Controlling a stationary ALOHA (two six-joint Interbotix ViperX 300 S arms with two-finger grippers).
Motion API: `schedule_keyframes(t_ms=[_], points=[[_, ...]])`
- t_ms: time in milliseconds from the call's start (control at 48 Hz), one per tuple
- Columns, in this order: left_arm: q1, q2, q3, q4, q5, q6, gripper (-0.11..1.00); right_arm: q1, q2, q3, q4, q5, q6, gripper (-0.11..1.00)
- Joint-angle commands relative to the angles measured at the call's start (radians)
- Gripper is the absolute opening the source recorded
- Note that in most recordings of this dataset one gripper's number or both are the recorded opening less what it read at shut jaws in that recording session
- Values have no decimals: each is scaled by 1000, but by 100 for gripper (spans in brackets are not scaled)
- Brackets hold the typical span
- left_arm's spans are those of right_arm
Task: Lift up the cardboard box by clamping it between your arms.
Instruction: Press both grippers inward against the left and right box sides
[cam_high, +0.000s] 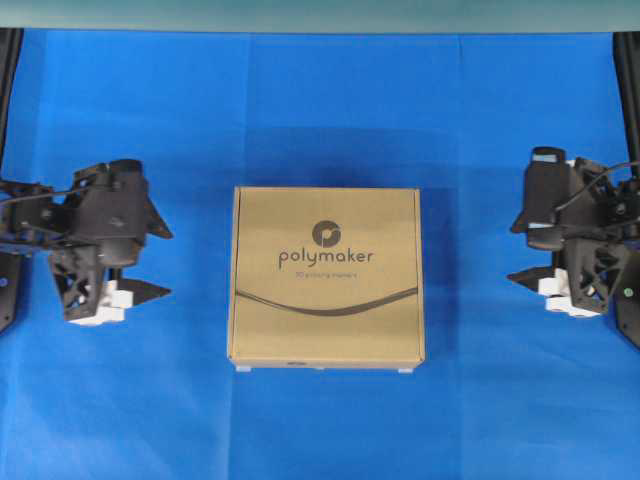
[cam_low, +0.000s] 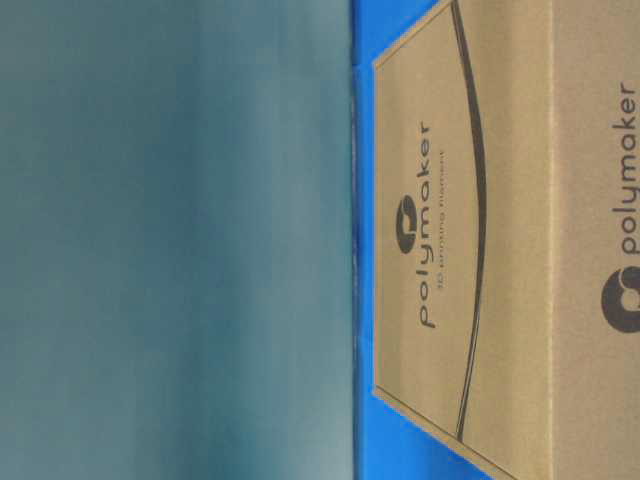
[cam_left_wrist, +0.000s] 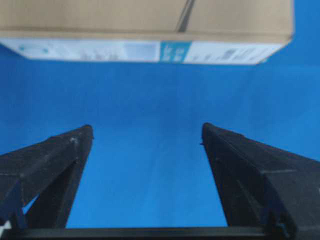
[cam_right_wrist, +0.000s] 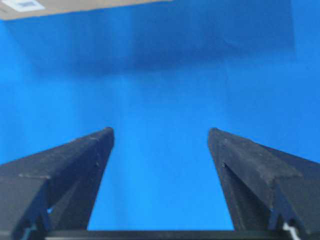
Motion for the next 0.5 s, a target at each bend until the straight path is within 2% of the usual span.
schedule_keyframes(t_ms=[0, 146, 479], points=[[12, 49, -11, 3, -15, 8, 86, -3, 32, 0, -2, -55, -5, 99], [17, 124, -21, 3, -64, 12, 86, -2, 115, 17, 0, -167, -6, 99], [29, 256, -34, 3, -155, 14, 86, 12, 310, -29, 0, -278, -15, 99]])
